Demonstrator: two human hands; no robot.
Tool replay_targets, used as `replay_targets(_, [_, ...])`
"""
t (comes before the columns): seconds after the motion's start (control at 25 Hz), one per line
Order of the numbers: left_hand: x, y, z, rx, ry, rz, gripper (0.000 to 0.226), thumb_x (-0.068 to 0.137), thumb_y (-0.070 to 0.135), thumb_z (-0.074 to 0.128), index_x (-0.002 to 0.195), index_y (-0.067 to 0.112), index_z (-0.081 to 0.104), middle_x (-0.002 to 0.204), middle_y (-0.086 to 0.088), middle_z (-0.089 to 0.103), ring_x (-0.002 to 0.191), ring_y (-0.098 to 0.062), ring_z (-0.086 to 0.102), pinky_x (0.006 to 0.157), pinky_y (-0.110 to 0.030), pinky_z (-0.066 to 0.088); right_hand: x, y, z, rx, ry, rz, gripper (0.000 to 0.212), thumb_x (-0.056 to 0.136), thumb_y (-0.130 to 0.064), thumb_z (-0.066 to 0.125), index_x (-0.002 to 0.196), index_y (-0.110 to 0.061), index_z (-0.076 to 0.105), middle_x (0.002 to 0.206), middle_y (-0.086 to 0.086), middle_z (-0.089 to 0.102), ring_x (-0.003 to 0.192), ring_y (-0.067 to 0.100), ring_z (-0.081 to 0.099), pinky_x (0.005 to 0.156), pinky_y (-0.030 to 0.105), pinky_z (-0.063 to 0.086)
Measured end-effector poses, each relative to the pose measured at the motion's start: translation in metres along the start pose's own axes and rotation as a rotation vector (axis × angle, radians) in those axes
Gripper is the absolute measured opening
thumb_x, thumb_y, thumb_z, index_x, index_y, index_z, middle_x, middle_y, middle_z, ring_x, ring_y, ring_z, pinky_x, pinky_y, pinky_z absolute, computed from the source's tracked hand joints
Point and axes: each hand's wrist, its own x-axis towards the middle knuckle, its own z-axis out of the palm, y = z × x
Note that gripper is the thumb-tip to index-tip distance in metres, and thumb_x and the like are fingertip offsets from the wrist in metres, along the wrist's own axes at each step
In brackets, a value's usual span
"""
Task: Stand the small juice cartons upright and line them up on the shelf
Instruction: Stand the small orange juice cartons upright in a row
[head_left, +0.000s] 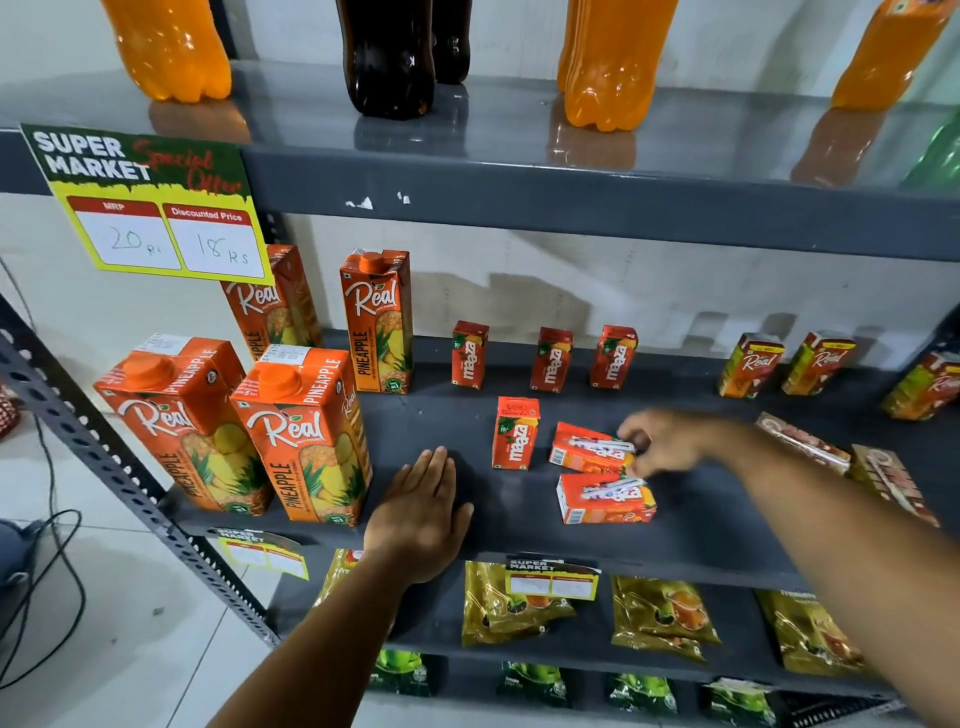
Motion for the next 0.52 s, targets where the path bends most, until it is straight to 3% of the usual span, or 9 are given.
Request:
replay_targets(0.08, [0.001,0.001,0.001,0.005,-0.005,0.003,0.07,0.096,0.053,0.012,0.149,0.009,0.0,0.161,-0.008,-0.002,0.146,-0.019,-0.007,0.113,-0.031,-0.008,-0.001,0.015,0.018,0.116,0.031,-0.023,0.04,0.082,-0.035,0.072,0.117,-0.02,0.062,0.113,-0.002,0.069,0.098,0.014,0.062,0.08,0.031,0.047])
replay_targets(0.2, [0.001,0.0,0.0,-0.001,-0.012,0.0,0.07,0.096,0.053,0.013,0.149,0.009,0.0,0.161,-0.008,-0.002,0.146,-0.019,-0.007,0.113,-0.031,-0.009,0.002,0.016,0.023,0.229,0.129,-0.025,0.039,0.079,-0.035,0.075,0.113,-0.02,0.066,0.11,-0.002,0.071,0.097,0.014,0.064,0.083,0.033,0.049])
replay_targets(0.4, [-0.001,0.001,0.001,-0.006,0.002,-0.009,0.07,0.096,0.053,0.014,0.15,0.009,0.002,0.161,-0.007,0.0,0.146,-0.019,-0.005,0.112,-0.03,-0.009,0.014,0.004,0.021,0.237,0.143,-0.027,0.045,0.076,-0.026,0.079,0.117,-0.014,0.065,0.11,0.004,0.072,0.092,0.016,0.067,0.087,0.038,0.053])
replay_targets(0.52, [-0.001,0.0,0.001,-0.027,0.012,-0.01,0.07,0.096,0.053,0.016,0.15,0.01,0.003,0.161,-0.007,0.001,0.146,-0.019,-0.005,0.112,-0.029,-0.009,0.021,-0.002,0.021,0.085,0.12,-0.012,0.043,0.073,-0.018,0.079,0.113,-0.013,0.065,0.106,0.005,0.072,0.09,0.018,0.065,0.082,0.036,0.052])
